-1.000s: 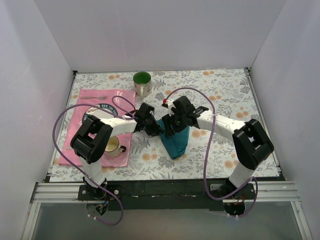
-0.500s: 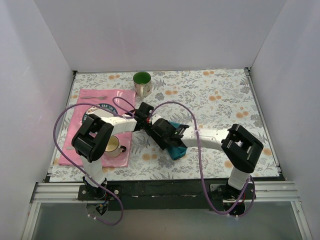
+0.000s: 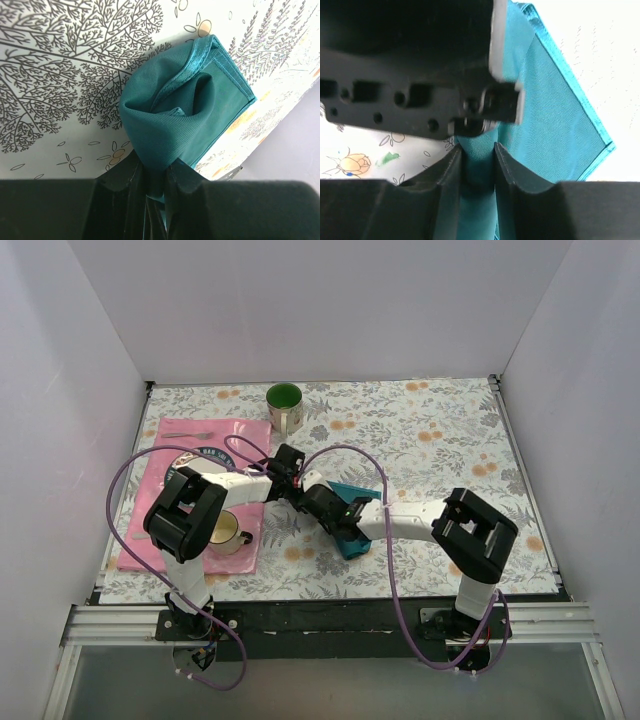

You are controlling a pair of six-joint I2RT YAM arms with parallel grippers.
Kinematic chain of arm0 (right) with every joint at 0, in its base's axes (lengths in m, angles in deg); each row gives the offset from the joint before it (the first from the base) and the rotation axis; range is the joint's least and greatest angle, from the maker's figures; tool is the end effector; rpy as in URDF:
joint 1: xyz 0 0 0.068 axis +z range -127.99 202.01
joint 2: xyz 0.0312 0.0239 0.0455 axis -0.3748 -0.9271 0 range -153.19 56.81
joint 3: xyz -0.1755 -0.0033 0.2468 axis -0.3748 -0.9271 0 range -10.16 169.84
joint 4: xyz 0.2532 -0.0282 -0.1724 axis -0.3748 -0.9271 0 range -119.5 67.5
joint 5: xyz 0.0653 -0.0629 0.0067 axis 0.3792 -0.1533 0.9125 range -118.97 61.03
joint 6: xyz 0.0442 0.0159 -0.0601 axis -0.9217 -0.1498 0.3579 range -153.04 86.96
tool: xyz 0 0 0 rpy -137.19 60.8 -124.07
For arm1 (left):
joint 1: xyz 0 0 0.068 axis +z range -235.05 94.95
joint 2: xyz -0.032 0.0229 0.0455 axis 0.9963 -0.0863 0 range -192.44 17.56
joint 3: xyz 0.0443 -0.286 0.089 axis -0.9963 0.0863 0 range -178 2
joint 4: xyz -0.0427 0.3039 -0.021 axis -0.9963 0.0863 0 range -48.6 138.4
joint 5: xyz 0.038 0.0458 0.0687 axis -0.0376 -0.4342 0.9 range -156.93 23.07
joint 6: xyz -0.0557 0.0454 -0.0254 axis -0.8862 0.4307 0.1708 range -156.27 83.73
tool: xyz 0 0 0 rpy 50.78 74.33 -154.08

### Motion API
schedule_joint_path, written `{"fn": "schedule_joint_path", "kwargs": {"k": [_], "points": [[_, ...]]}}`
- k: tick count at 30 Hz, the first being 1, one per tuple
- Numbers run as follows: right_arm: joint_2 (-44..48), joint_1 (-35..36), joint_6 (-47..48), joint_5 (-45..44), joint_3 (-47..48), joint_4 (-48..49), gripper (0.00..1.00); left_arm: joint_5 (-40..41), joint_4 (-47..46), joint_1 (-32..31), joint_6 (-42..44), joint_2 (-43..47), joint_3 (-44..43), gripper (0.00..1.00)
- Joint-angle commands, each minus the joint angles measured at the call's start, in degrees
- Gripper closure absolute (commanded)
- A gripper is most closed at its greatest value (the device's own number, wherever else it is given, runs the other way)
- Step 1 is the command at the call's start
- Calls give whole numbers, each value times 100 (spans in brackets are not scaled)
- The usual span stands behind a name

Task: Fold the napkin, place the utensils inside, and roll it up
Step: Roll the napkin with the utensil

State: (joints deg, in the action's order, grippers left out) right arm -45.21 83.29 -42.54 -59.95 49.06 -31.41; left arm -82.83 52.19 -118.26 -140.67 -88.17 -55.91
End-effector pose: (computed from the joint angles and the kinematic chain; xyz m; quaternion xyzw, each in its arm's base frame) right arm 0.2301 0.3505 0.1449 -0.3187 0.8572 -0.0227 0.4038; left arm 0.3355 -0.2409 0.1038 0.5245 -0.7971 0.2979 0.0273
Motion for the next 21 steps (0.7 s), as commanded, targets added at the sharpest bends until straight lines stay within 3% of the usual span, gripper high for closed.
{"fn": "schedule_joint_path", "kwargs": {"k": [1, 4, 8, 9, 13, 17, 21], "points": [[103, 42, 1, -13, -367, -112, 63, 87, 416, 60, 104, -158, 122, 96], [208, 25, -43, 57, -516, 108, 76, 78, 407, 87, 157, -106, 131, 94], [270, -115, -17, 346, -692, 424, 93, 17, 240, 139, 174, -9, 227, 78], [287, -142, -26, 504, -719, 460, 99, 8, 196, 148, 174, 0, 236, 69], [402, -291, 53, 874, -877, 662, 99, 34, 143, 166, 323, 70, 245, 48], [621, -694, 71, 1479, -1088, 838, 99, 113, 73, 201, 438, 167, 227, 40], [815, -1248, -52, 2663, -1264, 1092, 99, 43, -234, 289, 385, 368, 420, 37]]}}
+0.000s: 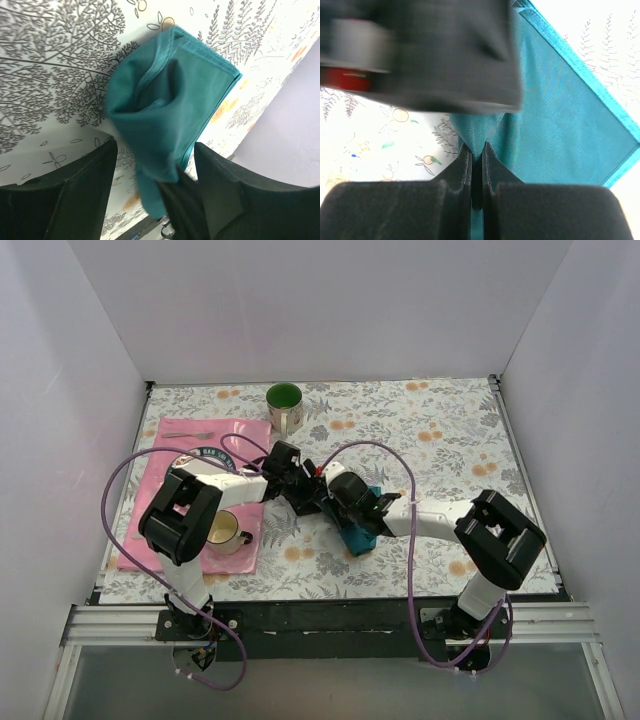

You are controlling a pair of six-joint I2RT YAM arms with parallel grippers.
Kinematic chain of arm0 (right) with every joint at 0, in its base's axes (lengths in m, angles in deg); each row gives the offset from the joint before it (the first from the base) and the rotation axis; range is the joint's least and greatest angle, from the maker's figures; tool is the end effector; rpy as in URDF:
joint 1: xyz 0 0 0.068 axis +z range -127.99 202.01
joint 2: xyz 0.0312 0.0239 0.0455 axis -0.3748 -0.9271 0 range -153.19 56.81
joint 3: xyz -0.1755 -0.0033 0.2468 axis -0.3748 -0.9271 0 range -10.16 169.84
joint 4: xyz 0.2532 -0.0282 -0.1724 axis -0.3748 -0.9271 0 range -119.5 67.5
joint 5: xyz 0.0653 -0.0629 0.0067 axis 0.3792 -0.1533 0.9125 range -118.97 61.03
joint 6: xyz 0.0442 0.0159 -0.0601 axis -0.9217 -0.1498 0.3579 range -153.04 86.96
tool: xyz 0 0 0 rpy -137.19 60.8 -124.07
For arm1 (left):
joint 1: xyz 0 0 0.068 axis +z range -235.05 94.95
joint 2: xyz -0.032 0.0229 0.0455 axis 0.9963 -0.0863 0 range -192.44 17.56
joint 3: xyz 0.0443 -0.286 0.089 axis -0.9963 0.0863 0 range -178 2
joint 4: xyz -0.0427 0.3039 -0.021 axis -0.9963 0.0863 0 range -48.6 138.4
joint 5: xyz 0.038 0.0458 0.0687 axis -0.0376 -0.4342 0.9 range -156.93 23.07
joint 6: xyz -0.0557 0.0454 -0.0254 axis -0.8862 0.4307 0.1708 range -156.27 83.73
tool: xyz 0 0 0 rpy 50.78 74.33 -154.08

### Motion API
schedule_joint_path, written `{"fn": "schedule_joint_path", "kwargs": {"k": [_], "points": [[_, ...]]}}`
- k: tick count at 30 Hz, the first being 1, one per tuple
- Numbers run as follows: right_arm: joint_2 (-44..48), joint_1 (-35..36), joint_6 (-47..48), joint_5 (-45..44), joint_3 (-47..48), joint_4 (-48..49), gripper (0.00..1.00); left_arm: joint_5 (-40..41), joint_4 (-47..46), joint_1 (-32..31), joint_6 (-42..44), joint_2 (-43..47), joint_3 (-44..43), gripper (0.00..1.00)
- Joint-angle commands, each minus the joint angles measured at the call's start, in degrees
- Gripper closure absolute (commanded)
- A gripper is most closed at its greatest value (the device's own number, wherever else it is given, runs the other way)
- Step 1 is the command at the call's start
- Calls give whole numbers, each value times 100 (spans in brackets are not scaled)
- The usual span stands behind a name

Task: Fold the napkin, place the utensils inside, and roll it up
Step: Roll the napkin with the utensil

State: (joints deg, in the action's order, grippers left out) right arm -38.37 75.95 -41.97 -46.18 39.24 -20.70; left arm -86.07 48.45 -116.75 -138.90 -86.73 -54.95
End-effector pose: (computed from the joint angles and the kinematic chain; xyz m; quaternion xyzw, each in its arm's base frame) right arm 0.2464 0.3057 0.1443 -0.2943 0.8631 0.0840 0.4016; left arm 0.3416 -0.2360 0.1142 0.5033 -0.7942 0.3393 0.0288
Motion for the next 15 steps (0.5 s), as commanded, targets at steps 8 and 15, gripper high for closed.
{"fn": "schedule_joint_path", "kwargs": {"k": [8, 15], "points": [[-315, -1674, -433, 3995, -160, 242, 99, 331, -370, 182, 217, 444, 614, 32], [-1309, -2483, -1268, 6456, -54, 873, 99, 639, -371, -55, 428, 524, 668, 23]]}}
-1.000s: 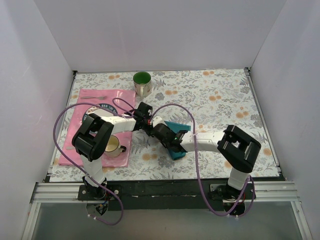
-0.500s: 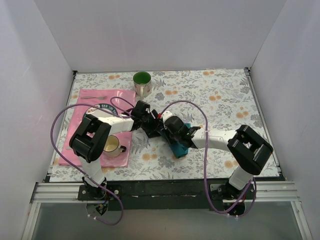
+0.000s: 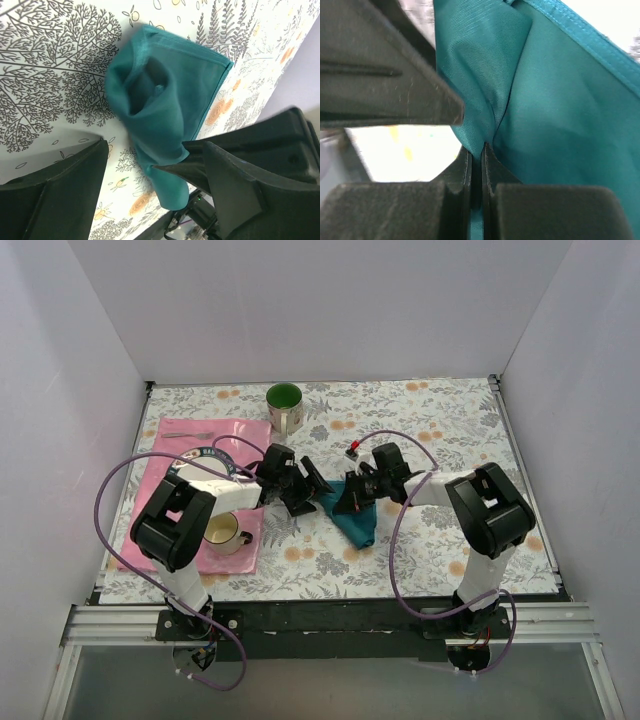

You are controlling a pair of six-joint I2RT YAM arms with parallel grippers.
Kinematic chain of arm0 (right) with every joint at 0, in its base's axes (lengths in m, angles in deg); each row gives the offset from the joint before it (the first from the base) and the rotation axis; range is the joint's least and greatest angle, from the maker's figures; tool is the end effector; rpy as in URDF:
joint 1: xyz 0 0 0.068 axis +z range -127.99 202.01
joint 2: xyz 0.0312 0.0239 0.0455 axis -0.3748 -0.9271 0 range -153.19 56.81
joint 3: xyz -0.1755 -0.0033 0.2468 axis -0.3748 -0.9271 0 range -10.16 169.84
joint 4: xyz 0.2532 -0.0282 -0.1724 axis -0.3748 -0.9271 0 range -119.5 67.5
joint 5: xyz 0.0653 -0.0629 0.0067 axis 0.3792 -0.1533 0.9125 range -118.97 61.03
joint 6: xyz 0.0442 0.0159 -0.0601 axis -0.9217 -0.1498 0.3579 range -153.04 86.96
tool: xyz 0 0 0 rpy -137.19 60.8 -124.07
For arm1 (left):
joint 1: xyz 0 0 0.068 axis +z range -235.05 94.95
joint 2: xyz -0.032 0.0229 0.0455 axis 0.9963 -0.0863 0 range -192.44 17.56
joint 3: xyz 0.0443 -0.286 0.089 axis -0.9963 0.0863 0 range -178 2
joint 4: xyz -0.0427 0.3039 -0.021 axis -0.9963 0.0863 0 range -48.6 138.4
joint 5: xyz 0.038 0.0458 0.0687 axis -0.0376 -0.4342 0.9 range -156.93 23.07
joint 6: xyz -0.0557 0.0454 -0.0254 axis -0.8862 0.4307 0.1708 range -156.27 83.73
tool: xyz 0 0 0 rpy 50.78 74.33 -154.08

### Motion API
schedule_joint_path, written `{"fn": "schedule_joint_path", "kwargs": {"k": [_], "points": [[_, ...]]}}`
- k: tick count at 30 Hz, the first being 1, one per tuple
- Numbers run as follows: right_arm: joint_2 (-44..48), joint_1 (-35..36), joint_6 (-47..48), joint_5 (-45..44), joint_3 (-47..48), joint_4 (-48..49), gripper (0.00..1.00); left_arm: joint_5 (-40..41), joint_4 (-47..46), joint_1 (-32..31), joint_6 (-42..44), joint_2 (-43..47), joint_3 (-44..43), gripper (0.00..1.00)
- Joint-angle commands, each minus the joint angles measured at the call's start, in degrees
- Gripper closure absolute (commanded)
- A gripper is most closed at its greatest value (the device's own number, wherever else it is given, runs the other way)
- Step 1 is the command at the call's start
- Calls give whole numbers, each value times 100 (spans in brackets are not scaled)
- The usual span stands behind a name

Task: Fold the napkin, place the utensils inside, and roll it up
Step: Roll the napkin with the utensil

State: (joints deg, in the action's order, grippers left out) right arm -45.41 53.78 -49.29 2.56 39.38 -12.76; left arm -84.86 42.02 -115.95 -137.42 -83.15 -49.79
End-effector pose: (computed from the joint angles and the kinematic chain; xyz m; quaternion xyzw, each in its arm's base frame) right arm 0.3246 0.2407 0.1166 -0.2266 0.8596 0.3838 0.2497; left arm 0.3338 -0.2231 0.1182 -0.4892 0.7891 -0.3715 0.0052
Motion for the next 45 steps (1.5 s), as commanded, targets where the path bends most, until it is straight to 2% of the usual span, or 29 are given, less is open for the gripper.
{"fn": "schedule_joint_path", "kwargs": {"k": [1, 5, 8, 9, 15, 17, 19, 20, 21, 26, 27, 29, 30, 31, 32, 33, 35, 36, 40, 42, 45], "points": [[-781, -337, -659, 1898, -93, 342, 99, 580, 306, -180, 271, 139, 126, 23], [-1081, -592, -1300, 2383, -181, 897, 99, 1080, 684, -504, 183, 51, -41, 26], [-1353, -751, -1617, 2717, -190, 1328, 99, 1213, 843, -540, 16, -106, -59, 33], [-1432, -769, -1792, 2762, -190, 1416, 99, 1187, 878, -540, -2, -194, -94, 38], [-1521, -813, -2267, 2710, -313, 1838, 99, 1354, 1142, -602, 33, -555, -358, 43], [-1512, -804, -2339, 2701, -348, 1935, 99, 1424, 1115, -602, 77, -582, -367, 51], [-1495, -813, -2234, 2675, -331, 1866, 99, 1424, 1194, -602, 121, -661, -437, 63], [-1460, -795, -2077, 2613, -305, 1691, 99, 1424, 1229, -602, 147, -670, -463, 65], [-1337, -795, -1840, 2500, -157, 1063, 98, 1416, 1247, -602, 165, -687, -464, 66], [-723, -708, -293, 1507, 433, -874, 84, 1372, 1274, -602, 148, -696, -420, 69], [-625, -672, -117, 1323, 617, -1425, 79, 1337, 1274, -602, 139, -705, -420, 69], [-275, -515, 391, 629, 750, -1930, 71, 1293, 1282, -593, 130, -731, -411, 69], [-142, -453, 542, 357, 802, -2097, 64, 1275, 1282, -602, 121, -714, -411, 69], [7, -374, 648, -177, 812, -2351, 60, 1257, 1282, -585, 121, -722, -402, 69], [348, -173, 858, -469, 786, -2423, 56, 1240, 1282, -576, 130, -714, -402, 69], [517, -49, 939, -1090, 759, -2476, 48, 1231, 1282, -576, 139, -705, -393, 69], [990, 414, 1132, -1708, 601, -2424, 43, 1152, 1274, -540, 147, -722, -393, 69], [1115, 601, 1316, -2338, 549, -2372, 39, 1126, 1256, -523, 148, -731, -393, 69], [1511, 1515, 1773, -3915, 215, -2029, 33, 845, 1230, -418, 218, -793, -437, 69], [1459, 1963, 1958, -4668, 197, -1985, 28, 739, 1230, -356, 235, -854, -463, 69], [1257, 2403, 2091, -5382, 161, -1844, 27, 554, 1221, -260, 288, -915, -455, 69]]}}
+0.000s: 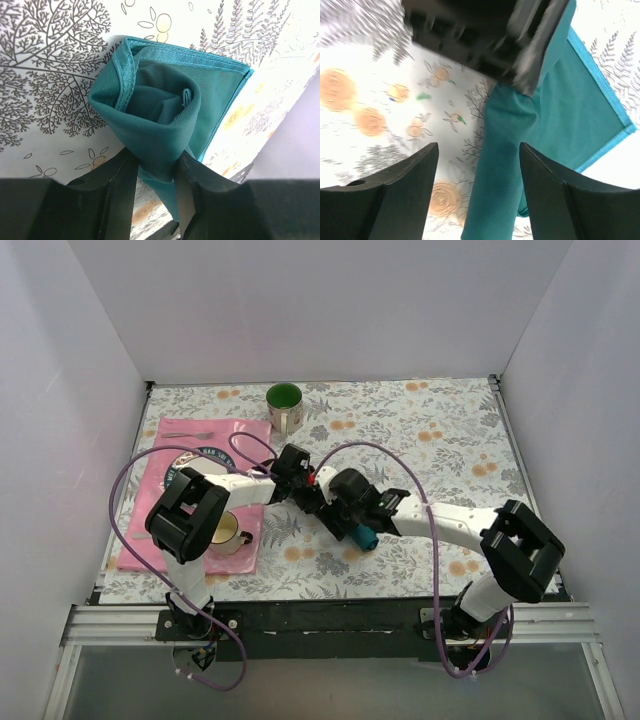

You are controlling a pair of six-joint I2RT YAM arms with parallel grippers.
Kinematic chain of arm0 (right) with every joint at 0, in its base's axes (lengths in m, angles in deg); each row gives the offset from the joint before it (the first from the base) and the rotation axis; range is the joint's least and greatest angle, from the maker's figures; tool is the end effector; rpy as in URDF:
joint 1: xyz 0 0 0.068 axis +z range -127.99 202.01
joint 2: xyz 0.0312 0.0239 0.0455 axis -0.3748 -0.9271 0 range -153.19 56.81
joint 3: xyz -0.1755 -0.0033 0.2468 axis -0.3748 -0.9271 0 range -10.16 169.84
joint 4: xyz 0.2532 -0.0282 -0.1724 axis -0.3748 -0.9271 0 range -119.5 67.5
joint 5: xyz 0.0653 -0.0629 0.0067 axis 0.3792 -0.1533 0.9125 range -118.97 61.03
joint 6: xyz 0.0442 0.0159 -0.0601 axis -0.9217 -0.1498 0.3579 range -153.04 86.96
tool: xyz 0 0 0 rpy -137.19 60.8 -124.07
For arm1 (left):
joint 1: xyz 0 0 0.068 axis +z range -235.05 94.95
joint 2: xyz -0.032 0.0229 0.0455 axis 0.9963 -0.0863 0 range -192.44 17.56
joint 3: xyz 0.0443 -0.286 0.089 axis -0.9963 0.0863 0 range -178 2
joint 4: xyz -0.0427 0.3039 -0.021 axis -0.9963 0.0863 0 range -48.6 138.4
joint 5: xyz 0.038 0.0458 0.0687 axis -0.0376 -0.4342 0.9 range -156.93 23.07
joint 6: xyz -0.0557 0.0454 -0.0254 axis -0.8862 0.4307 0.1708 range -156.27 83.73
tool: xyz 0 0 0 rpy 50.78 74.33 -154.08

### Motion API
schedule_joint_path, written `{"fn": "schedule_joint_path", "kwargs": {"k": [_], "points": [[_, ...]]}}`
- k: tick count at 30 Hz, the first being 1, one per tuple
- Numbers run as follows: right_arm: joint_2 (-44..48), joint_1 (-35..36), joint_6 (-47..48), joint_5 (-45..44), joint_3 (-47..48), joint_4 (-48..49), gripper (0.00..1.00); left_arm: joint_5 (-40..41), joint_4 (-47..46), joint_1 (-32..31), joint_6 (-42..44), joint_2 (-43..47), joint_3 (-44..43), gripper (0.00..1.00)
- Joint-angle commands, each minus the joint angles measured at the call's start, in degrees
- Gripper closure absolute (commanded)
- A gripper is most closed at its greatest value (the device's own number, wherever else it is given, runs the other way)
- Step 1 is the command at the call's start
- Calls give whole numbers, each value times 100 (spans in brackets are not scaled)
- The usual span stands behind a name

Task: Fold the napkin, place the utensils inside, and roll it up
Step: Roll the napkin with the utensil

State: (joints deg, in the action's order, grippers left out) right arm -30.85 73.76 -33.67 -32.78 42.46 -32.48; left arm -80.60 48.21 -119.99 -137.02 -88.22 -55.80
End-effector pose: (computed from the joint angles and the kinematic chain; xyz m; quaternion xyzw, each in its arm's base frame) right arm 0.2392 0.2963 0.1907 -0.3870 0.8385 0.1411 0.3567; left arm 0.3358 -0.2533 0.1075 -0.4839 0.8141 -0.3209 0.0082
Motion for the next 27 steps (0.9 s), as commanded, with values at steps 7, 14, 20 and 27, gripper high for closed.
{"fn": "schedule_joint_path", "kwargs": {"k": [7, 14, 20, 27], "points": [[-910, 749, 739, -2484, 20, 242, 30, -30, 611, 251, 319, -417, 137, 69], [-1377, 749, 625, -2844, 205, 233, 41, -101, 602, 295, 372, -409, 129, 69], [-1447, 591, 458, -2196, 249, 216, 62, -144, 567, 338, 530, -312, 93, 58], [-1166, -137, -86, 124, 55, 321, 84, -276, 234, 541, 776, 188, 190, 33]]}}
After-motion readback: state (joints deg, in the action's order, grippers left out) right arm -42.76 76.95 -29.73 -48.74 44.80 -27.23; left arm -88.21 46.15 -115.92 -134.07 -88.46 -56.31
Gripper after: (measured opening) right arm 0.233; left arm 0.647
